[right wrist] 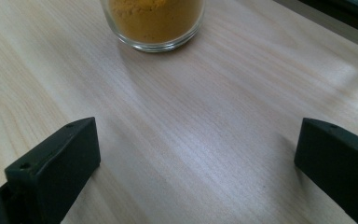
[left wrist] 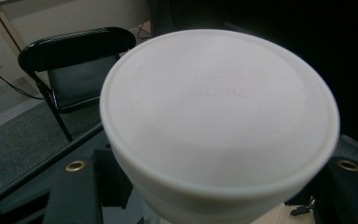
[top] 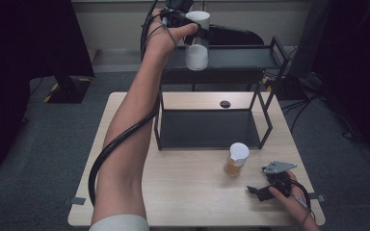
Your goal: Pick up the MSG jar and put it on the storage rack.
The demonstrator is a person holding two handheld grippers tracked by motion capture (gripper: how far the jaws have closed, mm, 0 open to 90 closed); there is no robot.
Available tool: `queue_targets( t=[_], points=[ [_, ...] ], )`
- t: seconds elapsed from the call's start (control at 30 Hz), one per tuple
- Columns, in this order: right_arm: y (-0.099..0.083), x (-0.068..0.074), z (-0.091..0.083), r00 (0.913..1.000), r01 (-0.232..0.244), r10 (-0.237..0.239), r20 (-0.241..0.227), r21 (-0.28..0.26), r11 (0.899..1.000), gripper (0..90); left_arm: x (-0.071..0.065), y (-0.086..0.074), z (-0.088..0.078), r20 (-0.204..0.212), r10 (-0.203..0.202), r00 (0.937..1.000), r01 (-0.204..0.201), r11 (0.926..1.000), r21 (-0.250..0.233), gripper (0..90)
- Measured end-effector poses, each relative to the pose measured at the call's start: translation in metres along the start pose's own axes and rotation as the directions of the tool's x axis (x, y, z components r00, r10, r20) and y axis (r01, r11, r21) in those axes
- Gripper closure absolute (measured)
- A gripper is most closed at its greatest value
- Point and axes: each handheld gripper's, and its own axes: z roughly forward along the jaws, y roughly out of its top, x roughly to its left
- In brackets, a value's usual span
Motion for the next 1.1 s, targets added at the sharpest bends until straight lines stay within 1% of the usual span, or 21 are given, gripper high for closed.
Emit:
queue_targets(
  t=[0.07,0.3,0.6,0.83,0.9,1.07,1.1],
  points=[
    [0.0,0.0,0.0,1.0,0.0,0.0,0.0,0.0,1.0,0.0,0.002,0.003,0.004,-0.008,0.005,1.0,-0.005,1.0,0.006,34.5],
    [0.0,0.0,0.0,1.0,0.0,0.0,0.0,0.0,1.0,0.0,0.012,0.007,0.016,-0.021,-0.02,0.9996,0.02,0.9998,0.001,34.5],
    [0.0,0.0,0.0,1.0,-0.001,0.001,0.0,0.0,1.0,0.0,0.022,0.012,0.029,-0.036,-0.023,0.9991,0.023,0.9996,0.017,34.5],
    [0.0,0.0,0.0,1.0,-0.001,0.001,0.0,0.0,1.0,0.0,0.025,0.009,0.037,-0.056,-0.028,0.9981,0.029,0.9993,0.022,34.5],
    [0.0,0.0,0.0,1.0,-0.001,0.001,0.0,0.0,1.0,0.0,0.026,0.008,0.038,-0.063,-0.035,0.9974,0.037,0.9991,0.019,34.5],
    [0.0,0.0,0.0,1.0,-0.001,0.001,0.0,0.001,1.0,0.0,0.026,0.006,0.039,-0.075,-0.03,0.9967,0.032,0.9992,0.024,34.5],
    [0.0,0.0,0.0,1.0,-0.001,0.001,0.0,0.0,1.0,0.0,0.026,0.005,0.039,-0.076,-0.037,0.9964,0.038,0.9991,0.016,34.5]
  ],
)
